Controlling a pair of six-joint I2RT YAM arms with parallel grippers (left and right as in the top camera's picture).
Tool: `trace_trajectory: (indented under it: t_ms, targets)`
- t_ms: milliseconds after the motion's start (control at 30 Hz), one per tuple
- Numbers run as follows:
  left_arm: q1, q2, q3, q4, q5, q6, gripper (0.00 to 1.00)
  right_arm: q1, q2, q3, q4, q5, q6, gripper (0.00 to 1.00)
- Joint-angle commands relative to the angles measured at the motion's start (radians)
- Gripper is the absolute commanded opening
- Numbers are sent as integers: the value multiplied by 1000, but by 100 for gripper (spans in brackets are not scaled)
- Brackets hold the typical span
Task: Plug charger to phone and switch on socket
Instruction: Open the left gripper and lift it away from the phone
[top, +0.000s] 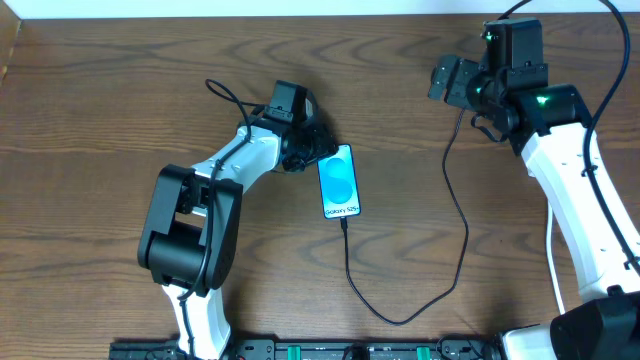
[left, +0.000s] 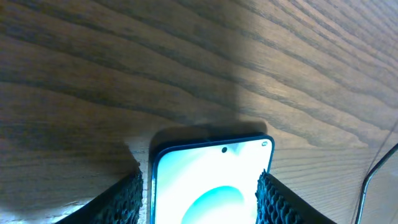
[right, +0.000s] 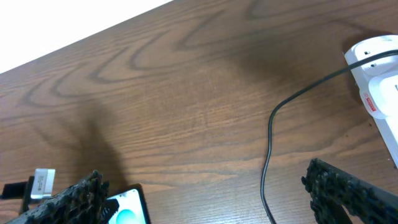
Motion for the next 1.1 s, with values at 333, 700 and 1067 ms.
trace_trajectory:
  t_ms: [333, 700, 1067]
  targets:
    - [171, -177, 53, -256, -257, 220, 75, -1, -13, -2, -14, 15, -15, 99]
    - [186, -619, 53, -413, -462, 323, 92, -1, -13, -2, -25, 14, -14, 99]
    - [186, -790, 52, -415, -462, 323, 93, -1, -13, -2, -26, 15, -14, 99]
